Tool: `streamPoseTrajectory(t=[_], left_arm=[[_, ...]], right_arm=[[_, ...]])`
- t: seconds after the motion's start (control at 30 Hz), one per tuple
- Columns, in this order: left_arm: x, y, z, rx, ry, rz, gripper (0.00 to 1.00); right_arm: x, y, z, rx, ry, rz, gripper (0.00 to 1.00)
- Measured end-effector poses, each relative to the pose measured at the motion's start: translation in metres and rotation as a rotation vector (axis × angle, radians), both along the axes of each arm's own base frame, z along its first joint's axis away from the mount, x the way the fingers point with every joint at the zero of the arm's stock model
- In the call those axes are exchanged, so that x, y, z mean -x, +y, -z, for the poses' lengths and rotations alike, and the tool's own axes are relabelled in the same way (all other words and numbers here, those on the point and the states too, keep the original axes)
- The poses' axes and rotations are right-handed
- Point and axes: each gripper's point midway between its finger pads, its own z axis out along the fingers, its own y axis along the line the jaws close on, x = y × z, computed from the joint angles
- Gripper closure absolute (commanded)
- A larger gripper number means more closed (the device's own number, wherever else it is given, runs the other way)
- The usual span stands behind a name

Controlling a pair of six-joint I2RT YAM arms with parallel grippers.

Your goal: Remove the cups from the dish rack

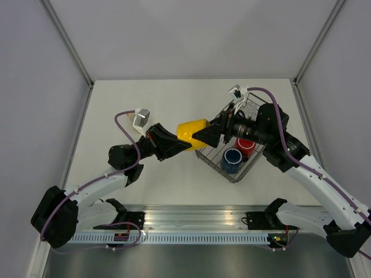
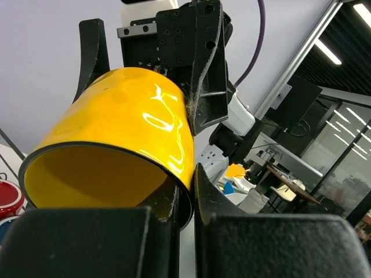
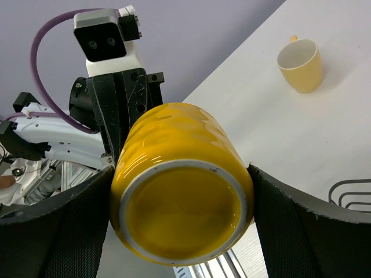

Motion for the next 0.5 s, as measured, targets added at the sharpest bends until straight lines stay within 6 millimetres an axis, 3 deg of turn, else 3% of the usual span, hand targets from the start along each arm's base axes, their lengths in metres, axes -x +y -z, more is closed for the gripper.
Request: streamPoseTrajectory(t=[0.03,0.1,0.13,0.33,0.5], left_arm=[[0.001,0.001,-0.001,0.003,-0.004,0.001,0.98],[0.002,0.001,-0.002,0.004,-0.008,0.002,0.98],[0.003,0.001,-0.002,0.003,-0.009,0.003,0.98],[0.004,0.001,0.002,-0.028,-0.004,-0.001,0.98],[0.002,0.006,0.003,-0.066,0.0,-0.065,0.98]], right_arm=[[0.001,0.001,-0.001,-0.007,-0.003,-0.005,0.56],[0.001,0.002,-0.001,-0.014,-0.004,-0.01,0.28],[0.001,0.001,-0.001,-0.017,-0.005,-0.009,0.03],[-0.005,-0.008,-0.001,-0.027,-0.028,0.072,0.02],[-0.019,-0.029,-0.009,-0.022,-0.065,0.226,0.02]])
